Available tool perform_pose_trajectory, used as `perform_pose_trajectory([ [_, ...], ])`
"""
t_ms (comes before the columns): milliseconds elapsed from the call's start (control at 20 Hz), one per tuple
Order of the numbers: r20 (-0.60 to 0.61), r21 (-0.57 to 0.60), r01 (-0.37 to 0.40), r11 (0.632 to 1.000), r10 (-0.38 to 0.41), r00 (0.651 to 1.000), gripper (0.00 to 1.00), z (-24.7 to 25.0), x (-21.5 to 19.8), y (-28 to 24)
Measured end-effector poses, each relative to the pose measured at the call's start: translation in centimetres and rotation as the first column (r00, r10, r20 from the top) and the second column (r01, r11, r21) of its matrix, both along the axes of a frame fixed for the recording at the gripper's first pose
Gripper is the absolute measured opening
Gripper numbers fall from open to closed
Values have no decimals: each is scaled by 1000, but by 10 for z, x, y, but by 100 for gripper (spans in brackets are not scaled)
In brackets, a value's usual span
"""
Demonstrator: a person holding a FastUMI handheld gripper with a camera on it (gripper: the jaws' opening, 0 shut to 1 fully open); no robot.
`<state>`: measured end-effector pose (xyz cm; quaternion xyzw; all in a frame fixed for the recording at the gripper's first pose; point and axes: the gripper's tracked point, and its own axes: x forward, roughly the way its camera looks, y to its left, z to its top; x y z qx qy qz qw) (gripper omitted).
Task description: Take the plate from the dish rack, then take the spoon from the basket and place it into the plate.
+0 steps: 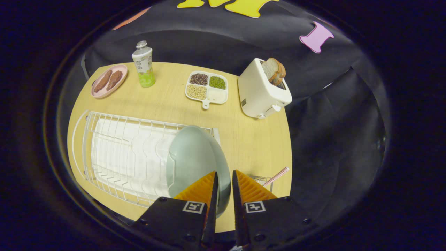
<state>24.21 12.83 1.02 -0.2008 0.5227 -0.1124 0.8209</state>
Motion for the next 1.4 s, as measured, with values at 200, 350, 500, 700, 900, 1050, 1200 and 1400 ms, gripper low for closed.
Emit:
perform_pose_trajectory([
  [200,40,-38,4,999,-3,999,18,2,1,8],
  [350,73,-100,-2,995,9,997,17,2,-3,15],
  [500,104,-138,12,990,3,995,17,4,-5,23],
  [700,161,-184,39,982,-9,987,17,10,-8,32],
  [900,224,-263,34,964,27,974,17,21,-9,40],
  [1050,262,-292,38,956,42,964,17,28,-14,43],
  [1200,297,-286,53,957,36,954,17,35,-19,34],
  [1400,340,-247,42,968,46,939,17,46,-31,24],
])
